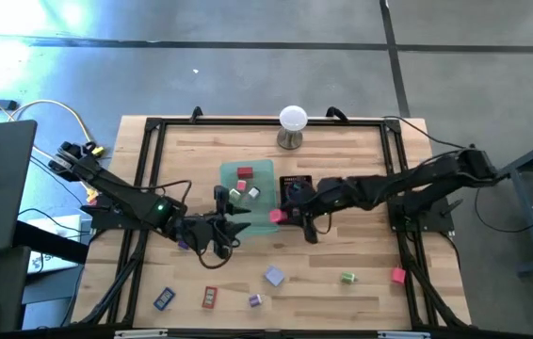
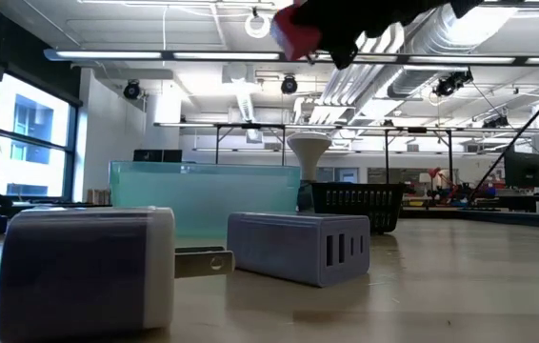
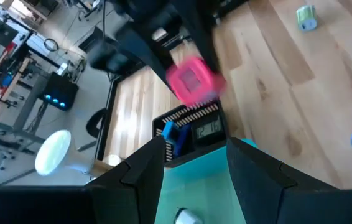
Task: Pick & Place Office items
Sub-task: Put the pink charger adapter into the blue bin
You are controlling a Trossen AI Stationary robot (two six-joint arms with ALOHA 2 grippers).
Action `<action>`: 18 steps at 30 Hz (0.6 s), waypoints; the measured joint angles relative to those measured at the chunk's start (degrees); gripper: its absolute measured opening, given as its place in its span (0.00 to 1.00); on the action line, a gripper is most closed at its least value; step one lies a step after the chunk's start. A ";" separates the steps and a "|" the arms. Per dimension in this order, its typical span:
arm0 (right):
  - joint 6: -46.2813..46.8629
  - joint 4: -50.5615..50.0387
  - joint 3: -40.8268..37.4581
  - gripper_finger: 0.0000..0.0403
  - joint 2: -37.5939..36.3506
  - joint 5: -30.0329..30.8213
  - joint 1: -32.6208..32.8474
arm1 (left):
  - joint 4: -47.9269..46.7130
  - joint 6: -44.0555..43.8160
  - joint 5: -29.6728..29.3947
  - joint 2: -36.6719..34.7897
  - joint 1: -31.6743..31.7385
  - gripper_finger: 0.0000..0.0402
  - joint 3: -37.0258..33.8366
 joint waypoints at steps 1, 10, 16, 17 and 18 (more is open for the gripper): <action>0.00 1.21 -0.02 0.32 1.17 0.67 0.37 | 0.14 -0.49 0.03 0.01 -0.08 0.41 0.00; -5.89 6.57 0.00 0.32 4.41 12.63 4.45 | 0.34 -13.92 3.02 1.87 0.92 0.41 0.00; -3.96 6.52 0.00 0.32 4.41 9.86 4.81 | 0.75 -0.99 4.10 3.06 0.12 0.41 0.00; -3.03 6.43 0.00 0.32 4.41 8.75 4.76 | 1.44 1.70 4.01 3.34 0.11 0.41 0.00; -2.22 6.35 0.00 0.32 4.42 8.03 4.75 | 1.95 4.51 3.91 3.52 0.22 0.41 0.00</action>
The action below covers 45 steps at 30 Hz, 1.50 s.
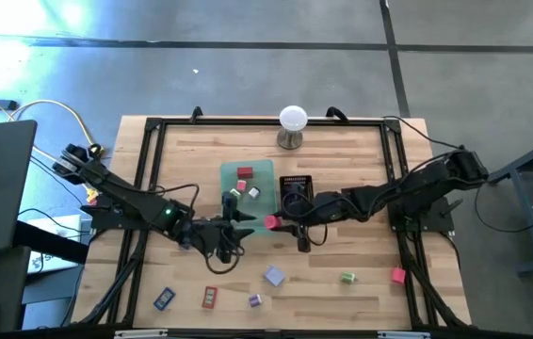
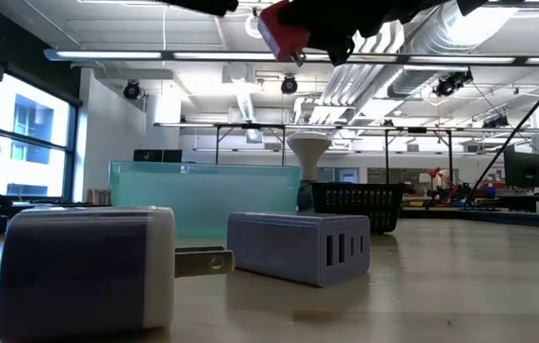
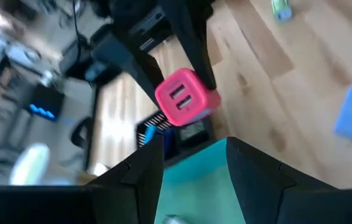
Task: Pick & Place Office items
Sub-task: Put the pink charger adapter into the blue bin
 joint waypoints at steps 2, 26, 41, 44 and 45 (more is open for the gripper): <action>1.21 0.03 0.00 0.32 0.01 -1.06 0.02 | 0.09 5.76 0.23 0.33 0.28 0.41 -0.02; 3.79 -1.56 0.00 0.32 0.01 -2.08 0.02 | 12.31 21.11 4.24 5.96 2.60 0.41 -0.02; 3.77 -2.02 0.00 0.32 0.01 -2.09 0.02 | 13.43 21.87 5.63 5.96 2.62 0.41 -0.02; 3.77 -2.02 0.00 0.32 0.01 -2.09 0.02 | 13.76 21.25 5.48 5.96 2.62 0.41 -0.02; 3.77 -2.02 0.00 0.32 0.01 -2.09 0.02 | 13.69 21.39 5.48 5.96 2.62 0.41 -0.02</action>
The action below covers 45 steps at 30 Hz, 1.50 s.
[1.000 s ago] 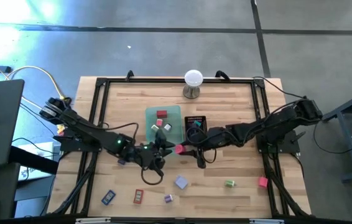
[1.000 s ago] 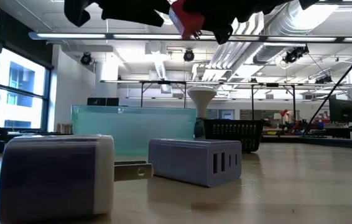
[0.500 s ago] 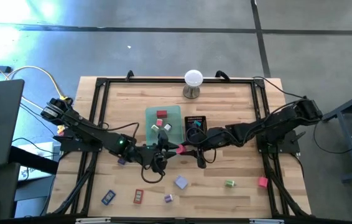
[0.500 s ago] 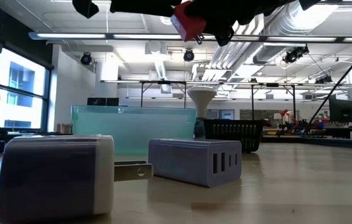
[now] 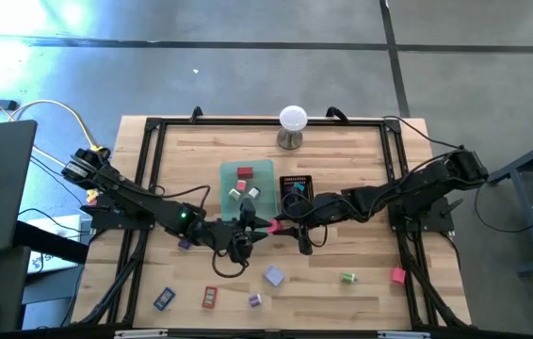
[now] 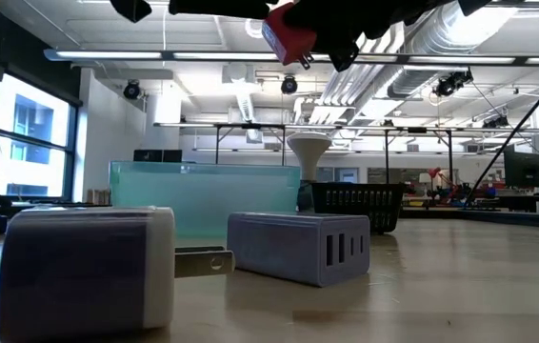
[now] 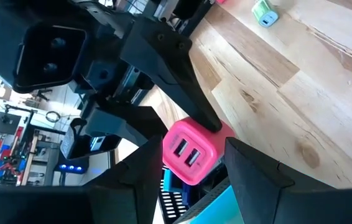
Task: Pick & Place Office items
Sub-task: Put the pink charger adapter into the blue bin
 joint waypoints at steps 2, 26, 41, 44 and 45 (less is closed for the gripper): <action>0.00 0.00 0.00 0.32 0.00 0.00 0.00 | -0.15 0.11 -0.02 0.00 0.00 0.41 0.00; 0.00 -0.02 0.00 0.32 0.00 0.00 -0.01 | 0.21 -4.04 -0.12 -0.01 1.14 0.72 0.00; 0.42 0.41 0.00 0.32 0.00 -0.13 -0.01 | 1.13 11.61 5.62 2.23 4.08 0.72 0.02; 0.55 0.17 0.00 0.32 0.04 -0.78 0.00 | 1.71 14.67 5.62 3.53 4.24 0.72 0.02; 0.52 0.11 0.00 0.32 0.09 -1.25 -0.02 | 1.78 15.88 5.48 3.70 4.24 0.72 0.02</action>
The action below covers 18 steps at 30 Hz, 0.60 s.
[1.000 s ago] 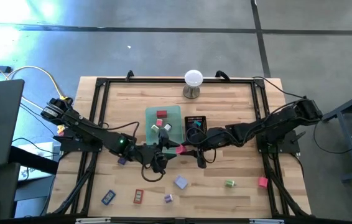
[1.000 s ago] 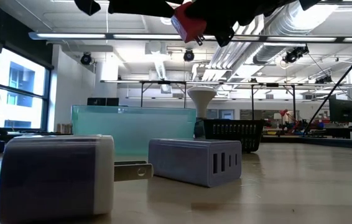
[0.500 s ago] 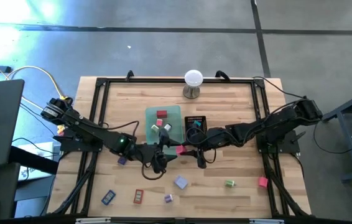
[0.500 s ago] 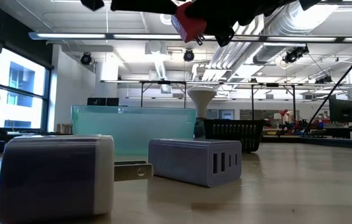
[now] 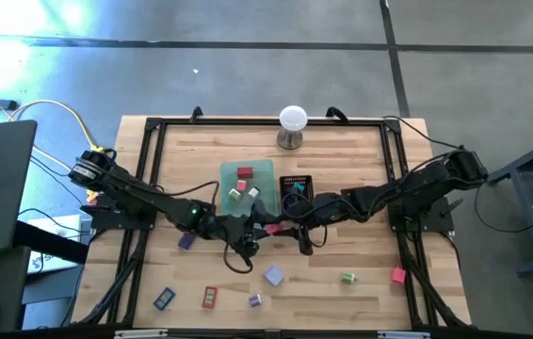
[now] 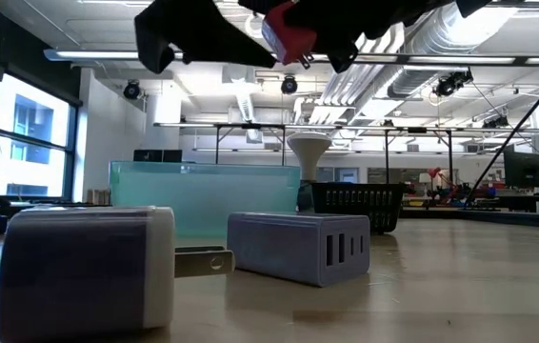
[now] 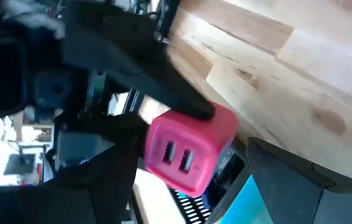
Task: Pick & Place Office items
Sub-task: Put the pink charger adapter into the blue bin
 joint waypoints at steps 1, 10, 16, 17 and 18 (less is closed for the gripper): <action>0.00 0.22 0.00 0.32 0.00 -0.06 -0.02 | -0.26 1.23 -0.04 0.13 0.00 0.72 0.00; -0.04 0.11 0.00 0.32 0.02 -0.48 -0.11 | 0.91 9.65 2.02 1.20 0.51 0.72 0.02; -0.02 -0.26 -0.02 0.32 0.02 -1.16 -0.22 | 1.75 12.60 3.52 2.26 1.90 0.69 0.02; -0.02 -0.30 -0.02 0.32 0.02 -1.16 -0.20 | 2.37 13.10 3.72 2.52 2.06 0.67 0.03; -0.04 -0.55 -0.02 0.32 0.02 -1.16 -0.17 | 2.57 13.68 3.74 2.68 2.08 0.65 0.04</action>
